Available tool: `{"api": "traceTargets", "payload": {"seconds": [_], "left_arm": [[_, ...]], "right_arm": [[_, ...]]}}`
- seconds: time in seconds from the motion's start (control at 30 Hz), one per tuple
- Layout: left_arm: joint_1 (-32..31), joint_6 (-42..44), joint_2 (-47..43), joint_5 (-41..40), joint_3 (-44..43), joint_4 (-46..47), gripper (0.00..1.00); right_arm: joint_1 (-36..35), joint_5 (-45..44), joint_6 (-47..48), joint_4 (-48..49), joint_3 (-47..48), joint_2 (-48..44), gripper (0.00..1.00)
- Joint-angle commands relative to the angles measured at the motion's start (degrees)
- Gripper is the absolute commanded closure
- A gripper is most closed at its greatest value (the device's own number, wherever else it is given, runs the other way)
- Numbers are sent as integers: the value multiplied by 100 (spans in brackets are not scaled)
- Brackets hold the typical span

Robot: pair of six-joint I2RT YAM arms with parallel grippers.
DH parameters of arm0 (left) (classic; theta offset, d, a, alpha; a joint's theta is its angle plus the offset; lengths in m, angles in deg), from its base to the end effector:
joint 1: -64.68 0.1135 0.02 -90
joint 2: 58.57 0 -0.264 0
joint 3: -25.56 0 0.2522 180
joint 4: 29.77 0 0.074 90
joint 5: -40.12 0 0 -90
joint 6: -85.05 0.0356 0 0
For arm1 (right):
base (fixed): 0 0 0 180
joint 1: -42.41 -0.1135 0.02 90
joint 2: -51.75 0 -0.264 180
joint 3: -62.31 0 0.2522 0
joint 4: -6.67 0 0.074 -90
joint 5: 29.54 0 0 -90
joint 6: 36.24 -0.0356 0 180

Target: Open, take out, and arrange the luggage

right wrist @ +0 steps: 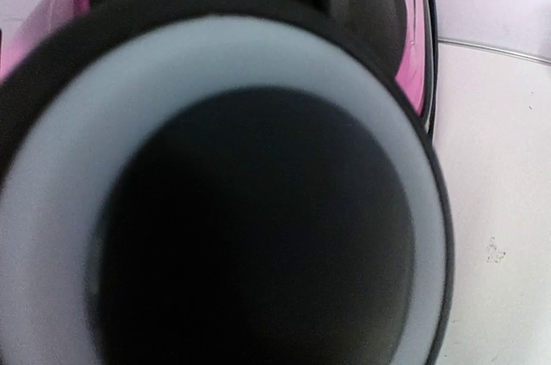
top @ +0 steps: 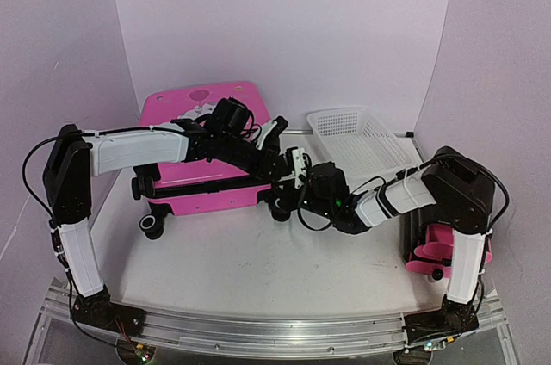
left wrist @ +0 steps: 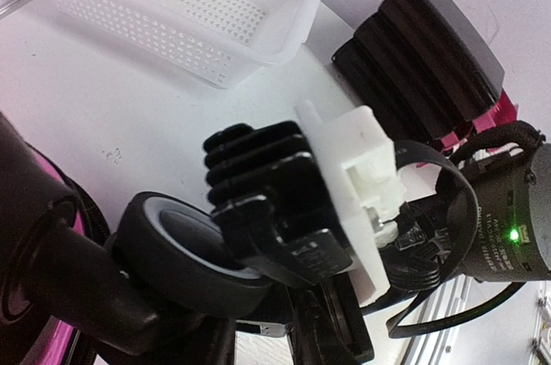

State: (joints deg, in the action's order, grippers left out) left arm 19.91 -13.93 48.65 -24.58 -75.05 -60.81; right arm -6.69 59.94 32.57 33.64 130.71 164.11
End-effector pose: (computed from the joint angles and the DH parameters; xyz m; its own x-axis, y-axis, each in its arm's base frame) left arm 0.2965 -0.3156 0.2718 -0.5652 0.3619 -0.7413 0.7985 0.4657 -0.3814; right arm 0.2666 0.3073 0.1506 -0.4495 0.0331 -0.8927 -0.6303 0.6964 0.3432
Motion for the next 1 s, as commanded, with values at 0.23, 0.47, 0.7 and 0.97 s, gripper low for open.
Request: {"api": "traceTargets", "payload": {"seconds": [0.23, 0.47, 0.7, 0.97], "left_arm": [[707, -350, -1695, -643, 673, -1541, 11], [1954, -570, -3830, -1558, 1569, -3314, 6], [3128, -669, -4637, -2707, 2015, -4015, 1], [3765, -441, -3743, -692, 2272, -3612, 20]], "right_arm": [[-460, 240, 479, 1065, -99, -330, 100], [-450, 159, 712, 695, -11, -360, 100], [-451, 103, 1063, 195, 65, -470, 100], [-455, 205, 1578, -470, 294, -568, 100]]}}
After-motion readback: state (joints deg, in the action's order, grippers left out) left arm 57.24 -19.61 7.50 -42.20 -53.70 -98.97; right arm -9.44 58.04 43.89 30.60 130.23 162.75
